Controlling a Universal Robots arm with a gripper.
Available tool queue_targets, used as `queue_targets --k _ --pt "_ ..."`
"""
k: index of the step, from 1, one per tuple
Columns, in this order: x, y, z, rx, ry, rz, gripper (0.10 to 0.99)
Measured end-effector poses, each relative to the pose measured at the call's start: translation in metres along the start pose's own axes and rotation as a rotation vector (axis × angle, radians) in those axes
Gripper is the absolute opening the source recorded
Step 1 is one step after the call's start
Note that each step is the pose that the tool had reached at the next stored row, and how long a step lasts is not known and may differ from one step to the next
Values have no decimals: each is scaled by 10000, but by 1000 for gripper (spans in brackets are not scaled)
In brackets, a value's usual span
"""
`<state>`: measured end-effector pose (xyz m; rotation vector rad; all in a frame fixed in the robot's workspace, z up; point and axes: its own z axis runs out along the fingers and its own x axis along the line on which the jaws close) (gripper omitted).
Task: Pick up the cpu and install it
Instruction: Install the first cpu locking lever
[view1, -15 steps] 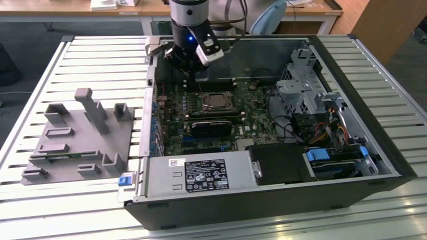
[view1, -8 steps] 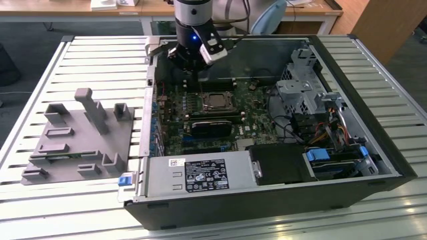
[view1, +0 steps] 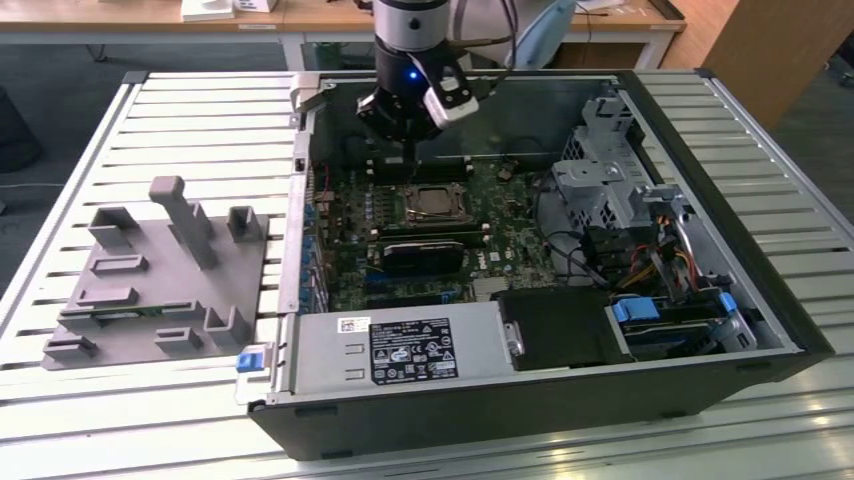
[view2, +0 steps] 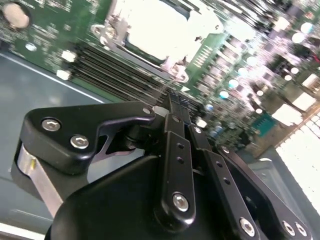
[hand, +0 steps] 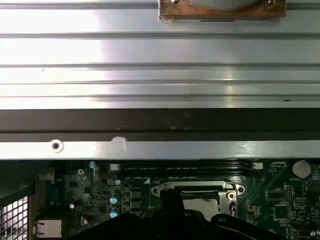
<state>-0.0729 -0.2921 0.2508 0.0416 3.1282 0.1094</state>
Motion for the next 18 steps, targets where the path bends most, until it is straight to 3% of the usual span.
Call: queue_targets --k 2,5,8,11,18 --pt "-48 1 7 0 0 1 106" --pt "-58 0 14 -8 0 10 106" --pt "-60 -3 41 -171 1 14 106" --pt "-81 -6 85 -230 2 41 106" --pt "-184 -3 154 -261 4 40 106"
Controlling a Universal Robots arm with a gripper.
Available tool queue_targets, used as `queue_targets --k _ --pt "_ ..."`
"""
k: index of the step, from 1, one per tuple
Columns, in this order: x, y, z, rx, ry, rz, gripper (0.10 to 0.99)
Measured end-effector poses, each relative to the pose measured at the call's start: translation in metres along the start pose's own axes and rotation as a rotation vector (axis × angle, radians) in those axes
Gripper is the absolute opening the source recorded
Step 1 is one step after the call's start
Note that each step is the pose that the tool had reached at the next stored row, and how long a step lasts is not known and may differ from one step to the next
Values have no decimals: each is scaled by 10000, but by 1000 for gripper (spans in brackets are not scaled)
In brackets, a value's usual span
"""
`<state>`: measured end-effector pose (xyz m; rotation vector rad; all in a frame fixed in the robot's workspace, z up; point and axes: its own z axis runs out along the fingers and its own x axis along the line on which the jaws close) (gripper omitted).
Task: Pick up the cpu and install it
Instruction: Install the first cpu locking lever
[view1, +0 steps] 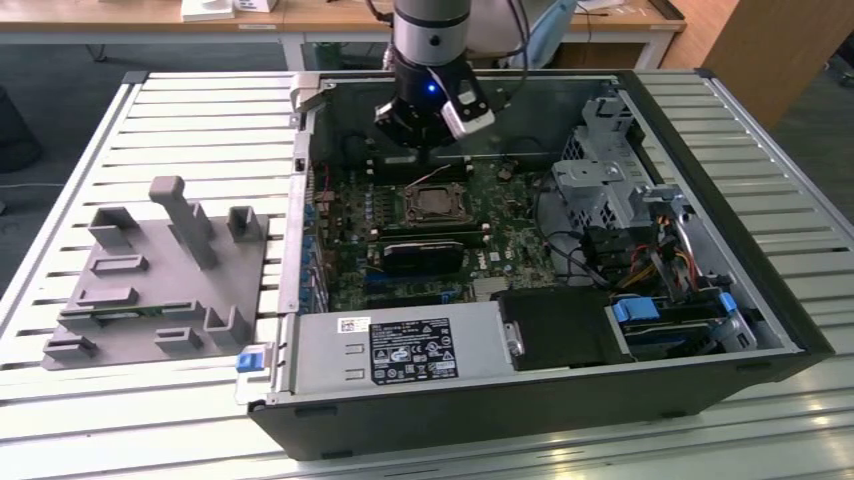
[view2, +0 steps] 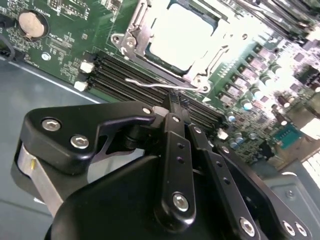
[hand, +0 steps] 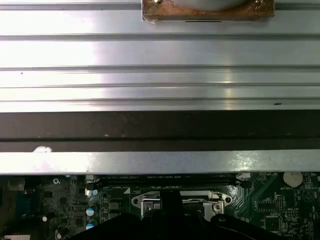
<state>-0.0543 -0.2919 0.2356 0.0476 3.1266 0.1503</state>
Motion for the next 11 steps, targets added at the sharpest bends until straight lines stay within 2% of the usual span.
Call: queue_targets --k 2,3,11 --pt "-16 -2 20 -99 4 2 106" --pt "-20 -2 30 -111 2 2 106" --pt "-113 6 94 -102 4 0 106"
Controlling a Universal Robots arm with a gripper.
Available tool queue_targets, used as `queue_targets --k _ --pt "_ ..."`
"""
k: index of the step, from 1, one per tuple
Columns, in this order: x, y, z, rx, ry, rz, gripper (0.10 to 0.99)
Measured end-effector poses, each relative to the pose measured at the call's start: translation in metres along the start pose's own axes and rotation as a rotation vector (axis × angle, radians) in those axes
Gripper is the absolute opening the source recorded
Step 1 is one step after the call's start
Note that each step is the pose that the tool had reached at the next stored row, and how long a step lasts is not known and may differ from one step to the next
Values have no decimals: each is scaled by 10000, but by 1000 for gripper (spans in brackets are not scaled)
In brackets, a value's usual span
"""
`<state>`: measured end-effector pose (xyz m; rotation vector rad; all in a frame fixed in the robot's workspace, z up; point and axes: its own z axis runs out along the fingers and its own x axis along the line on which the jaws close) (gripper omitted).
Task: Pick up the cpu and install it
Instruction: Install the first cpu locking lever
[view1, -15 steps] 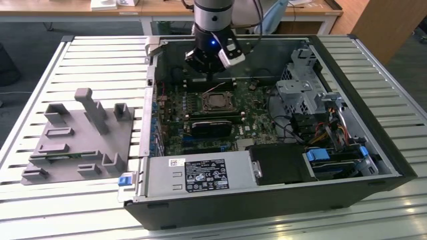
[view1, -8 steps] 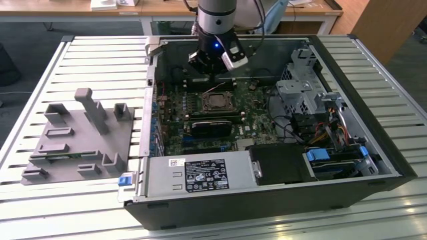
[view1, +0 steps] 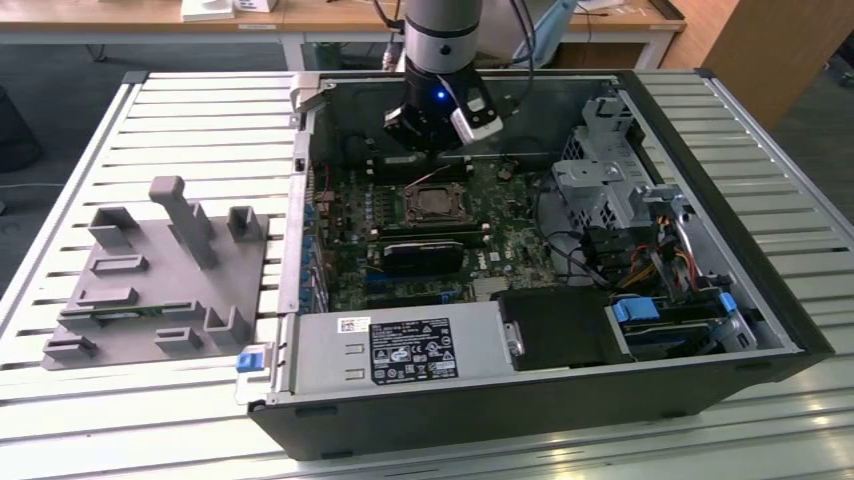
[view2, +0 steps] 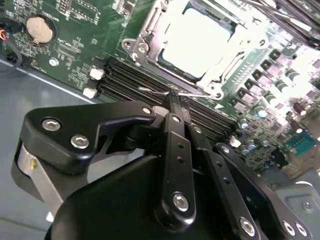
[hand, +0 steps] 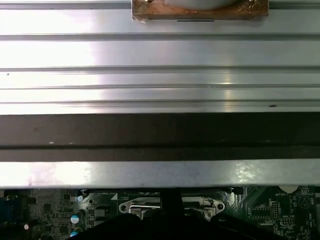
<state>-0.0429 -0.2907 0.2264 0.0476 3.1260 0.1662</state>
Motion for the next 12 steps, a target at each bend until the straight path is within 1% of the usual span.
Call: queue_targets --k 4,12 --pt "-48 3 24 -2 -1 -1 106" --pt "-105 3 106 -1 0 -1 106"
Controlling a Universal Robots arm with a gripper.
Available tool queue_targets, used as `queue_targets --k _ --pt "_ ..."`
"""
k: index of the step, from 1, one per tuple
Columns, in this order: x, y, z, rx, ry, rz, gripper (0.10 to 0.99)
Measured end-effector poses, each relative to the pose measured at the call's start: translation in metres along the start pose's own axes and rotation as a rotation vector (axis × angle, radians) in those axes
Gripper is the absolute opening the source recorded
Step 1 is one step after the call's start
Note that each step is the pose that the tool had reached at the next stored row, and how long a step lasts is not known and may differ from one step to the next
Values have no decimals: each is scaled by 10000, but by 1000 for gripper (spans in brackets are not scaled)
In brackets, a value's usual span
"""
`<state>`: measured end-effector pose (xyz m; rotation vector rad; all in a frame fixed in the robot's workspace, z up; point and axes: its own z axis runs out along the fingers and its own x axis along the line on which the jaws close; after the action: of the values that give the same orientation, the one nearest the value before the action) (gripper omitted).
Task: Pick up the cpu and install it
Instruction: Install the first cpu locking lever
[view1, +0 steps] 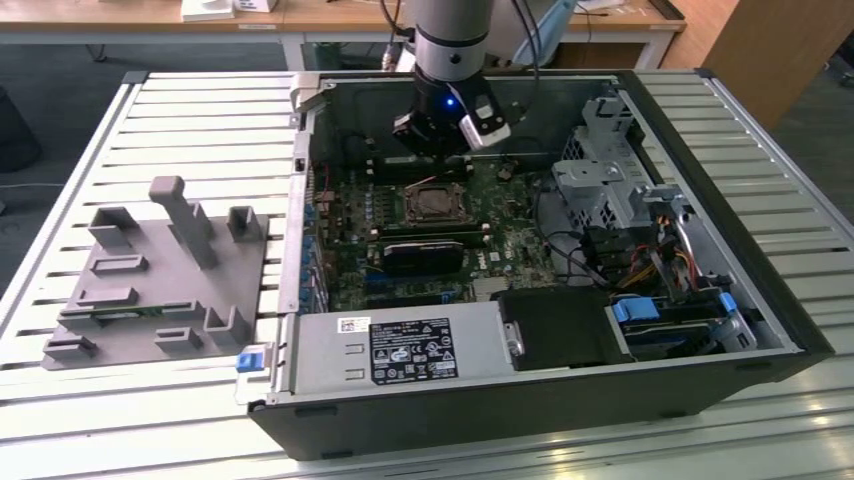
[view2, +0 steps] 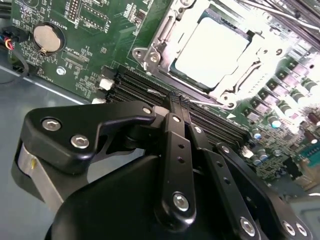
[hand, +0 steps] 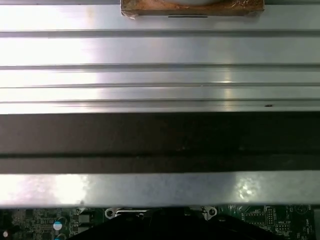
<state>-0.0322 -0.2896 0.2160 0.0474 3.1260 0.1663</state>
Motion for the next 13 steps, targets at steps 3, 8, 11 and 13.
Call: queue_targets --k 3,8,11,13 --pt "-23 1 31 0 0 1 106" --pt "-44 -2 90 0 0 1 106" --pt "-49 -5 130 5 0 1 106" --pt "-52 -7 148 5 1 0 106"
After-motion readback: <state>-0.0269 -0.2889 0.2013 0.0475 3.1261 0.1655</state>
